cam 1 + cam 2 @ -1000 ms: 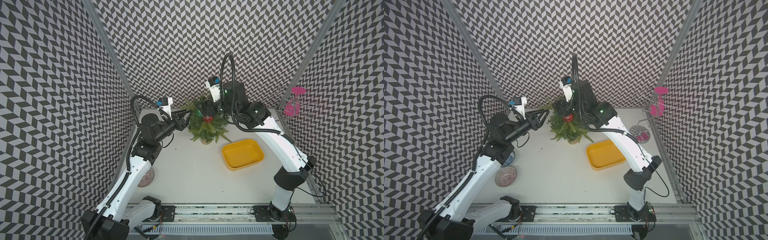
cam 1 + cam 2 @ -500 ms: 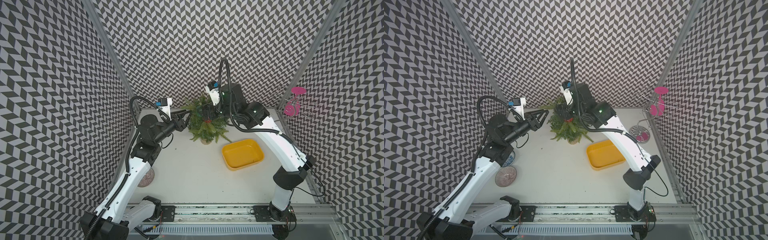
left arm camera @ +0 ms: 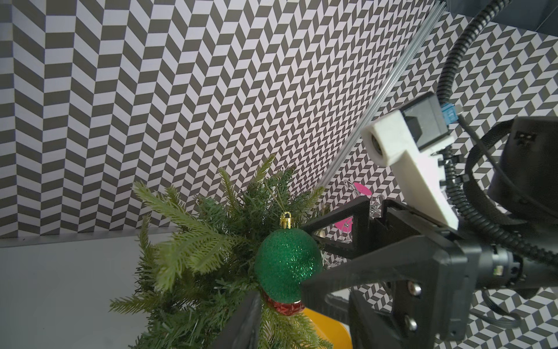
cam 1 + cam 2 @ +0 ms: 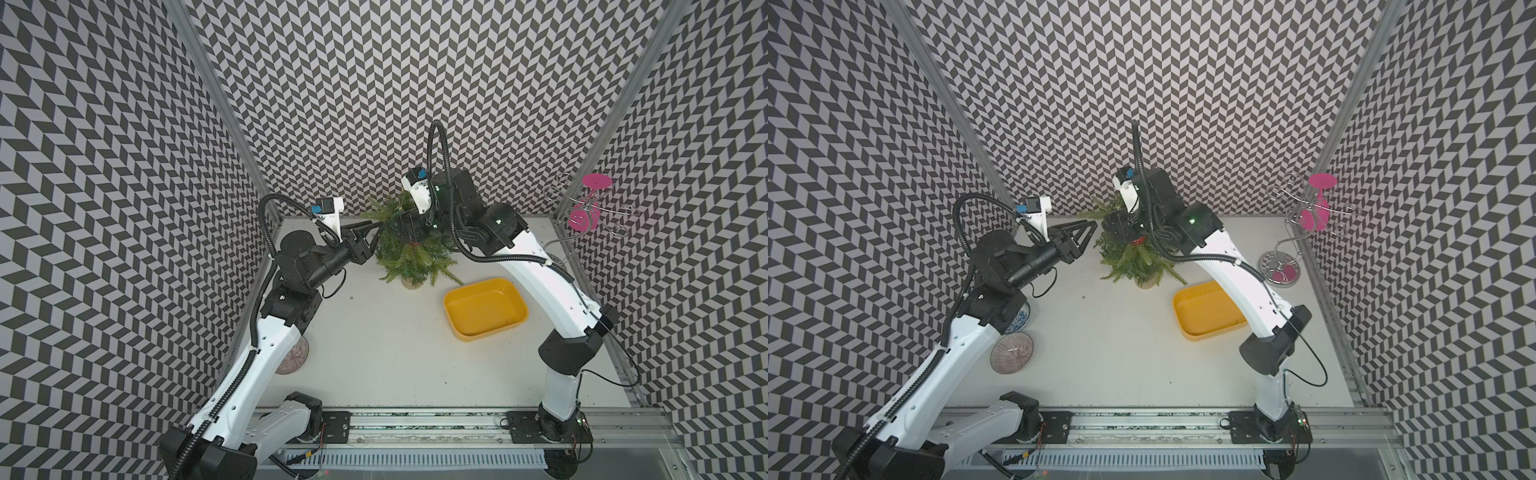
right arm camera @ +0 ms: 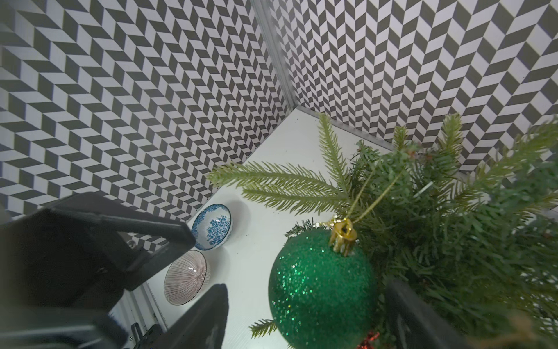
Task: Decorate the small christmas tree with ornaments
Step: Hang an ornament on the christmas tree.
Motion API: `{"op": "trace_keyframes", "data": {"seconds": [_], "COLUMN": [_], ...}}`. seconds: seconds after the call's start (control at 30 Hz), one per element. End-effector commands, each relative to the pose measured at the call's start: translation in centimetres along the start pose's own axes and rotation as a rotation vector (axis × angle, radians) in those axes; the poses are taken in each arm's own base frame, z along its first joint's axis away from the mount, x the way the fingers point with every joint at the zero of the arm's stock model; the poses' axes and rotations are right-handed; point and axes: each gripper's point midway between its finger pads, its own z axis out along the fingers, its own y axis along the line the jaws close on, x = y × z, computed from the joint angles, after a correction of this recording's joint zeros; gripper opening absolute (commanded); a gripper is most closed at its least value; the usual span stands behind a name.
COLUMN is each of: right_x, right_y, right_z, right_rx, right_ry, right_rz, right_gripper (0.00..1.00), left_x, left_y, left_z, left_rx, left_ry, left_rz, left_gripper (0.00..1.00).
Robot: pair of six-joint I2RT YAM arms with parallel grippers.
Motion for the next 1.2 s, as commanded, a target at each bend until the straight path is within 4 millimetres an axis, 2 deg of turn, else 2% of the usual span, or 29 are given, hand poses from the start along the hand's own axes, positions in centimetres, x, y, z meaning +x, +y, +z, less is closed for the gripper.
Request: {"op": "trace_keyframes", "data": {"seconds": [0.0, 0.17, 0.4, 0.6, 0.83, 1.17], "right_x": [-1.1, -1.8, -2.0, -2.8, -3.9, -3.7], "right_y": [1.7, 3.2, 4.7, 5.0, 4.6, 3.2], "right_z": [0.2, -0.4, 0.0, -0.5, -2.9, -6.4], "right_rx": [-0.081, -0.161, -0.258, -0.275, -0.234, -0.172], "right_ry": [-0.034, -0.056, -0.057, -0.09, -0.155, -0.194], "right_rz": [-0.008, -0.005, 0.016, 0.013, 0.008, 0.009], "right_gripper": [0.82, 0.81, 0.82, 0.81, 0.81, 0.81], "left_x": [-0.5, -0.5, -0.7, -0.7, -1.0, -0.5], "left_y": [0.0, 0.0, -0.2, -0.3, -0.4, 0.0], "left_z": [-0.5, -0.6, -0.8, -1.0, -1.2, -0.7], "left_rx": [-0.011, -0.014, -0.01, -0.014, -0.018, -0.018], "left_ry": [-0.021, -0.022, -0.027, -0.028, -0.032, -0.012], "left_rz": [0.003, 0.004, 0.006, 0.006, 0.009, -0.015], "left_gripper": [0.49, 0.49, 0.49, 0.49, 0.49, 0.49]}}
